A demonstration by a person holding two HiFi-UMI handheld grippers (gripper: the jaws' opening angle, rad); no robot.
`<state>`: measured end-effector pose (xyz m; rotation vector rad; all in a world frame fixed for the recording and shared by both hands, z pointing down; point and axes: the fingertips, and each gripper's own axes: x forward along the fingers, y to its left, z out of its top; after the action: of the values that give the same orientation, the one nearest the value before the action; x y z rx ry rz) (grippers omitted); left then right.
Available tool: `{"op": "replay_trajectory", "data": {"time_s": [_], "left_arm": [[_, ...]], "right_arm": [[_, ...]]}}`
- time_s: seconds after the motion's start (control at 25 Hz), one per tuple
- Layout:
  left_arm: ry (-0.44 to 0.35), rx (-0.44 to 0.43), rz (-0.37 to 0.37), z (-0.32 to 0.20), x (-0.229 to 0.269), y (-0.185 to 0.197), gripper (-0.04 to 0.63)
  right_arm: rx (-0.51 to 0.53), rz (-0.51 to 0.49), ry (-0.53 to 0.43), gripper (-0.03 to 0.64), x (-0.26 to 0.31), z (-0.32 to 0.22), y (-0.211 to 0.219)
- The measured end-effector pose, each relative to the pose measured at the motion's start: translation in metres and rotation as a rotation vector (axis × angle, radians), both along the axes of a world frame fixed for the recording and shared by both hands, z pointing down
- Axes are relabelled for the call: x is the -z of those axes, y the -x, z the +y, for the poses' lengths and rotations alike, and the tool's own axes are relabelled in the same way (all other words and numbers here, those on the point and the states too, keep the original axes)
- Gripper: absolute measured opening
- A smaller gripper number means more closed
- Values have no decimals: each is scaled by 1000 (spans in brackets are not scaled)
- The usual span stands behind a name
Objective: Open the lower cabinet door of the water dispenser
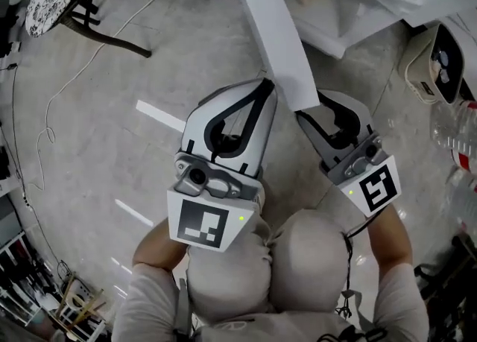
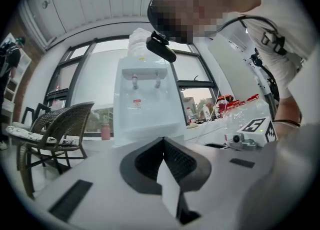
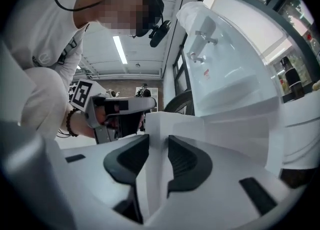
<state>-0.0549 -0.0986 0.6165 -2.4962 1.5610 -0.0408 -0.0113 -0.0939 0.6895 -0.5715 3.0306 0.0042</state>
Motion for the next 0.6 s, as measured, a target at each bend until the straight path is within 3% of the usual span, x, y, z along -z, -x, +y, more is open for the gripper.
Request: {"op": "replay_trajectory", "data": {"time_s": [0.08,0.6], "left_arm": [[5,36,1,2,-1,13,3],[6,201,-19,22,2,83,3]], "right_arm": [[35,-18,0,113,3,9,16],[221,-35,12,95,5,33,99]]}}
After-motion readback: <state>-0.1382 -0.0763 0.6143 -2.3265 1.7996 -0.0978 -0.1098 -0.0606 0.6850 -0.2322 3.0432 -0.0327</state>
